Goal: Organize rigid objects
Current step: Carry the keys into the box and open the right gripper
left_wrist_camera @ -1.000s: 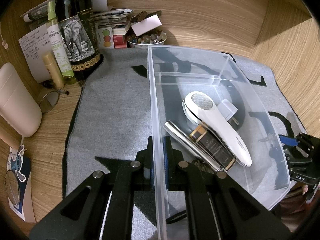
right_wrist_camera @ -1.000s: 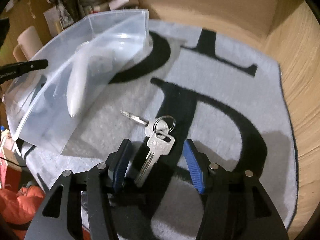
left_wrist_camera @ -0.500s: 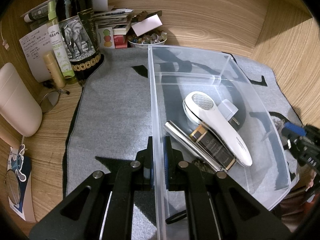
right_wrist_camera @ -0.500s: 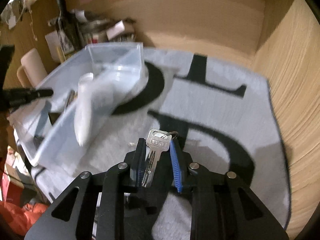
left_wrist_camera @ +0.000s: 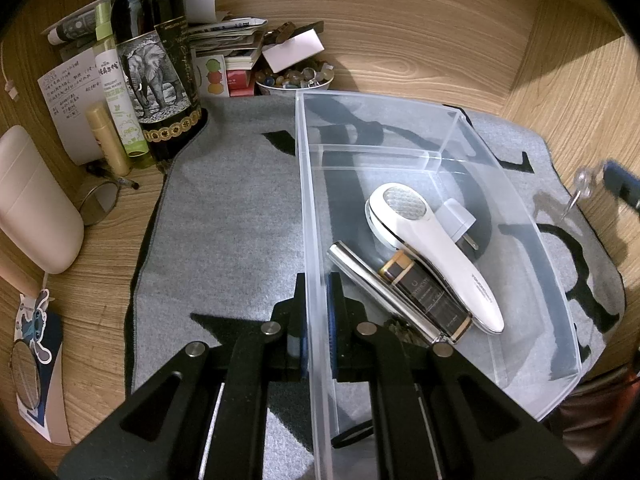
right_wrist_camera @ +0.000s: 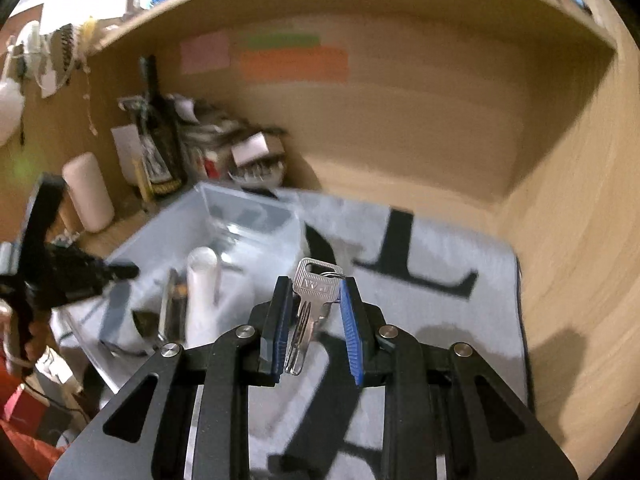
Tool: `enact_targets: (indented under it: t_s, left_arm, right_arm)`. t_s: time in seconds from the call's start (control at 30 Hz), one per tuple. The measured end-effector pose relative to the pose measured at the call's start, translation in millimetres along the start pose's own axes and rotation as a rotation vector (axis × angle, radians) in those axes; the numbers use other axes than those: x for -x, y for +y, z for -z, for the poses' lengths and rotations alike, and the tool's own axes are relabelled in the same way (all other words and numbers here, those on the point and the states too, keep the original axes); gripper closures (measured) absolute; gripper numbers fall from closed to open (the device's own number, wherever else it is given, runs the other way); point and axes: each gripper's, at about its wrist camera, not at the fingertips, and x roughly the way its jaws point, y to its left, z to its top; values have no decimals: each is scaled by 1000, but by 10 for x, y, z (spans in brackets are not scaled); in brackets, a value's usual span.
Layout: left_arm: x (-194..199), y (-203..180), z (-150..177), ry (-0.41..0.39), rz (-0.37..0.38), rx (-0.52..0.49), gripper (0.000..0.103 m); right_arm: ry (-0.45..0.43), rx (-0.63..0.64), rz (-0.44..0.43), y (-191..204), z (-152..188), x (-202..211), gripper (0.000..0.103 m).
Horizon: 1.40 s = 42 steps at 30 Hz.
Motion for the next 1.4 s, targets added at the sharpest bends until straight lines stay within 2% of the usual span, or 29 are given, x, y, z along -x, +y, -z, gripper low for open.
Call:
enact_targets:
  t_s: [0.17, 0.37, 0.53, 0.67, 0.87, 1.07, 1.4]
  left_arm:
    - [3, 3, 5, -1, 0, 0, 96]
    - [2, 1, 4, 0, 0, 0, 96]
    - [3, 2, 4, 0, 1, 1, 96]
    - [-3, -14, -4, -1, 2, 2, 96]
    - [-7, -28, -8, -1, 2, -1, 97]
    - [-11, -36, -12, -1, 3, -1, 96]
    - [-11, -46, -22, -1, 5, -2, 97]
  right_arm:
    - [-57, 61, -53, 246, -207, 39, 81]
    - [-63, 124, -132, 566, -301, -68, 81]
    - [-12, 170, -183, 798, -253, -288, 81]
    - [61, 184, -217, 942, -147, -514, 81]
    - [178, 212, -239, 1055, 1, -773, 81]
    - [259, 218, -236, 1082, 57, -925, 82]
    - [291, 232, -217, 1086, 66, -930, 80]
